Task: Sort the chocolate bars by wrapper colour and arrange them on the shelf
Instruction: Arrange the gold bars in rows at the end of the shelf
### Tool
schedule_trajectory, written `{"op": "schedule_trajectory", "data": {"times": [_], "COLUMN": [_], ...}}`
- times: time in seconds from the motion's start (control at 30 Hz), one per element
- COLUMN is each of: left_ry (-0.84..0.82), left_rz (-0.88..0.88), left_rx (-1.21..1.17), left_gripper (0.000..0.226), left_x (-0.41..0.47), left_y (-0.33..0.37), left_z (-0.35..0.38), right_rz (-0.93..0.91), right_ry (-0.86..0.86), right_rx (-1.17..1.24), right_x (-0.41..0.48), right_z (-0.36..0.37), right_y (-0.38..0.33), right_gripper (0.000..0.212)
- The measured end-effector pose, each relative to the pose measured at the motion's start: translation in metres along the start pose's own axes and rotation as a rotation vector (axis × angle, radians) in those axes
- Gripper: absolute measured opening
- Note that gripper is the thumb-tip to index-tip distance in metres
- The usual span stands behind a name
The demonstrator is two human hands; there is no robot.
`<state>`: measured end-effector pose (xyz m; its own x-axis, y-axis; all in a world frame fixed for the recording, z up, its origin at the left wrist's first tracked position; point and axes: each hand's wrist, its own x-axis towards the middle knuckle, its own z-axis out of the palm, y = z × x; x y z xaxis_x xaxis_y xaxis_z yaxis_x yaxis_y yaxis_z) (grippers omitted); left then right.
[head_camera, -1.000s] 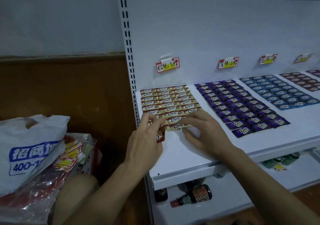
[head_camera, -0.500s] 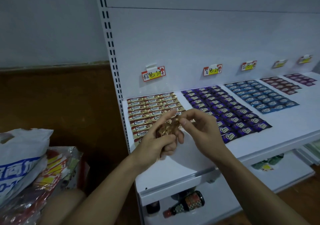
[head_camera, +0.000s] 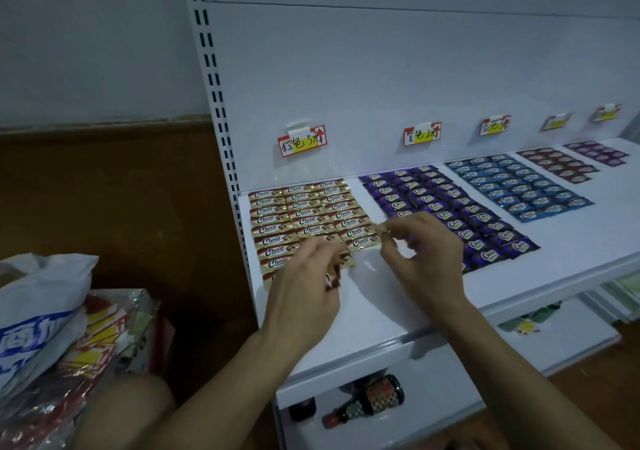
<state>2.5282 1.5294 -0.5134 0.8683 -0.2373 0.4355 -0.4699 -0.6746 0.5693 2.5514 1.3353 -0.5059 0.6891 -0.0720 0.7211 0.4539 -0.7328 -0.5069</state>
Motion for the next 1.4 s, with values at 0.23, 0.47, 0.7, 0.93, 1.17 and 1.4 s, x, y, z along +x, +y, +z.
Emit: {"op": "schedule_trajectory", "data": {"times": [0.23,0.47,0.7,0.93,1.17,1.4], "left_ry": [-0.21,-0.247,-0.245,-0.247,-0.244,-0.202], "left_rz": [-0.022,-0.046,-0.047,-0.04,-0.04,-0.031], "left_rx": [0.321,0.349,0.347,0.365,0.371,0.293], "left_gripper": [0.059,0.06,0.058,0.054,0.054,0.056], "left_x": [-0.002,-0.001,-0.001,-0.001,-0.002,-0.002], "left_y": [0.009,0.01,0.01,0.009,0.009,0.006], "left_z": [0.004,0.005,0.006,0.007,0.007,0.008], "right_rz": [-0.244,-0.12,-0.075,-0.095,-0.081,-0.072], "right_ry": [-0.234,-0.363,-0.365,-0.383,-0.396,-0.385], "right_rx": [-0.351,-0.331,-0.405,-0.39,-0.361,-0.341], "right_x": [-0.012,-0.014,-0.015,-0.015,-0.016,-0.016], "right_z": [0.003,0.005,0.004,0.004,0.004,0.004], "right_y": [0.019,0.017,0.012,0.011,0.01,0.009], "right_gripper": [0.02,0.024,0.011,0.017,0.018,0.022]}}
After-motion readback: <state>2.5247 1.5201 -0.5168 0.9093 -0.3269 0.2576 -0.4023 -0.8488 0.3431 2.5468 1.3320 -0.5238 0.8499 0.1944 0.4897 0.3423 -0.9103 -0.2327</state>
